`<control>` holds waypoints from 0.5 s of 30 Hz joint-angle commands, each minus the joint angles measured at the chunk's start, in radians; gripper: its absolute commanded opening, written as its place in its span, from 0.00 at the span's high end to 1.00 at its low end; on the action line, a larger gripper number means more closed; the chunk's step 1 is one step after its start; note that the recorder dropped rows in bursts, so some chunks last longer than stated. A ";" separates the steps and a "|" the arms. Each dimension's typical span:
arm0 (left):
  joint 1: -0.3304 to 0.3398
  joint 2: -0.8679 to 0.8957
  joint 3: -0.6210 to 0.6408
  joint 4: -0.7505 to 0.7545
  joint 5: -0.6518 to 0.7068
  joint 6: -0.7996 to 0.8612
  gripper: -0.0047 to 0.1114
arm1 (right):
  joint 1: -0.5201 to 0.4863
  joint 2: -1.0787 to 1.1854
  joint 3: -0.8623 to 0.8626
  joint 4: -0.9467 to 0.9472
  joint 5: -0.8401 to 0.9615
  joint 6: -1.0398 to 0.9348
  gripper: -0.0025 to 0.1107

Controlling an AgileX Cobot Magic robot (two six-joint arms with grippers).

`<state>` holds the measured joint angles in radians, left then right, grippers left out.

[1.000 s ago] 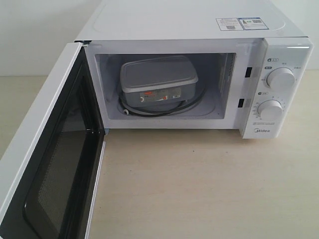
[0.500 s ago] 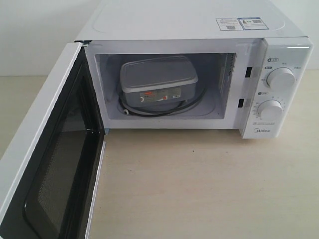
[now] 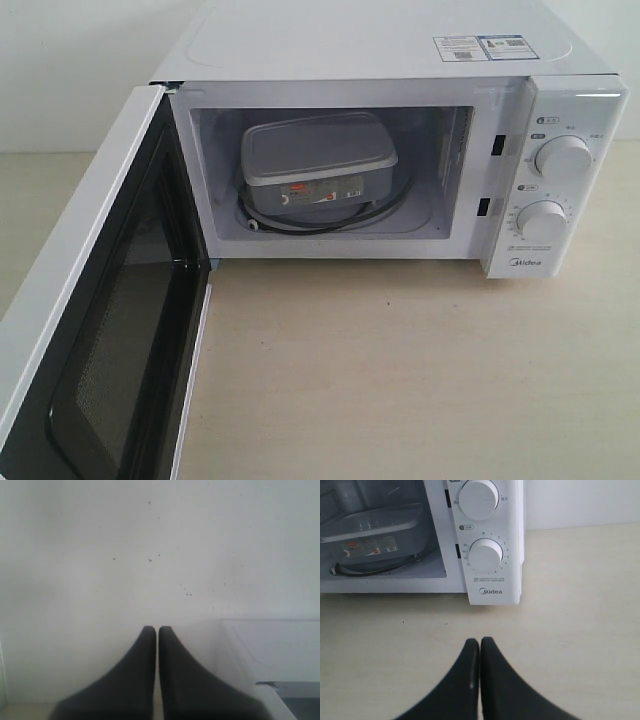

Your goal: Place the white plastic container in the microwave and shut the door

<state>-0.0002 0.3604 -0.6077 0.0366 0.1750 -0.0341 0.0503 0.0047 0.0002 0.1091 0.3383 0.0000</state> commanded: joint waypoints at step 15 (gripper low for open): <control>-0.009 0.029 -0.009 -0.027 0.201 -0.102 0.92 | -0.002 -0.005 0.000 -0.008 -0.012 0.000 0.98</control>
<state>-0.0002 0.3757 -0.6099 0.0279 0.2872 -0.1310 0.0503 0.0047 0.0002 0.1091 0.3358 0.0000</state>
